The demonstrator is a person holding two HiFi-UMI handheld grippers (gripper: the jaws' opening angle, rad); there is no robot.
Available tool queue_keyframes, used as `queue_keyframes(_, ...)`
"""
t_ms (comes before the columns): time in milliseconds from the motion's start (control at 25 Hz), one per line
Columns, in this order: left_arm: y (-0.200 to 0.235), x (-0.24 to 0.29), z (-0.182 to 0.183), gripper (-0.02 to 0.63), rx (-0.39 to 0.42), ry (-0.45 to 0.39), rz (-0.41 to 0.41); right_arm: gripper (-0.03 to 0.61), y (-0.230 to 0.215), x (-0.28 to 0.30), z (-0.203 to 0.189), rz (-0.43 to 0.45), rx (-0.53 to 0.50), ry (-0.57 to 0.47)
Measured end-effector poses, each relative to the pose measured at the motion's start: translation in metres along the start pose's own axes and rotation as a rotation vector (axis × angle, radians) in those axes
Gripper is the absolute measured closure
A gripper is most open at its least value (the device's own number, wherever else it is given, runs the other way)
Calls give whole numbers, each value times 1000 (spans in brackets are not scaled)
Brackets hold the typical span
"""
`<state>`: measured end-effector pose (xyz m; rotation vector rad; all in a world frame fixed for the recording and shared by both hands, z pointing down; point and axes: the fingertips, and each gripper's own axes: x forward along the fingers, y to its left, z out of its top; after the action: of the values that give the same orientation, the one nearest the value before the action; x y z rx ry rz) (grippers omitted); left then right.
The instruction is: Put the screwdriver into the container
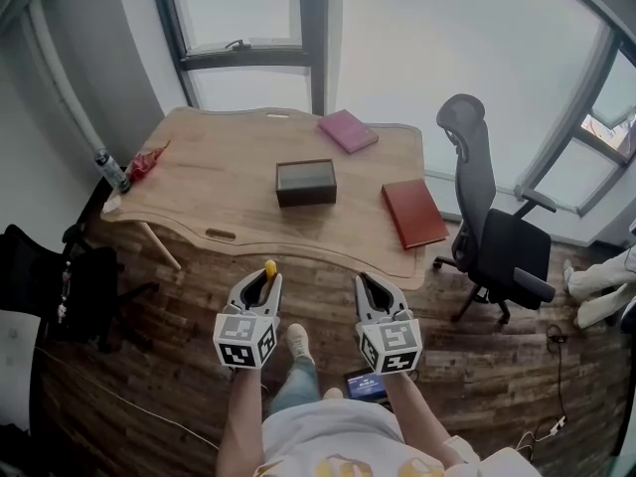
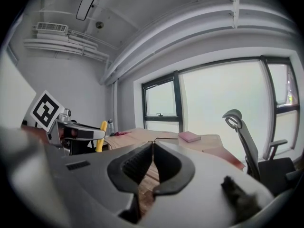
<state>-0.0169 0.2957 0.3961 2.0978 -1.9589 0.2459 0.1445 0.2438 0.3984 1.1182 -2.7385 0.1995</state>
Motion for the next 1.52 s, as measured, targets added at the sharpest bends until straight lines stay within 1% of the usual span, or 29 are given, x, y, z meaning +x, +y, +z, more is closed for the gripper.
queue_keyframes(280,33,57,18,535,15,-23,-25,546,-23,65,7,-14,-5,12)
queue_keyframes(520,85,126,22,535,-19,7,-38,546,-45,142,3,-34,6,64)
queue_keyframes(760,136,199,48,535,-30,22,-75,546,-64,223,22,-61,16,80)
queue_keyframes(1000,168,257,75,535,-22,11,-135,546,-82,288,31,-99,26,90)
queue_keyframes(1200,184,287,88,535,-28,-9,-180,546,-89,316,37,-134,17,84)
queue_keyframes(1520,184,306,100,535,-26,-19,-230,546,-101,318,46,-184,22,67)
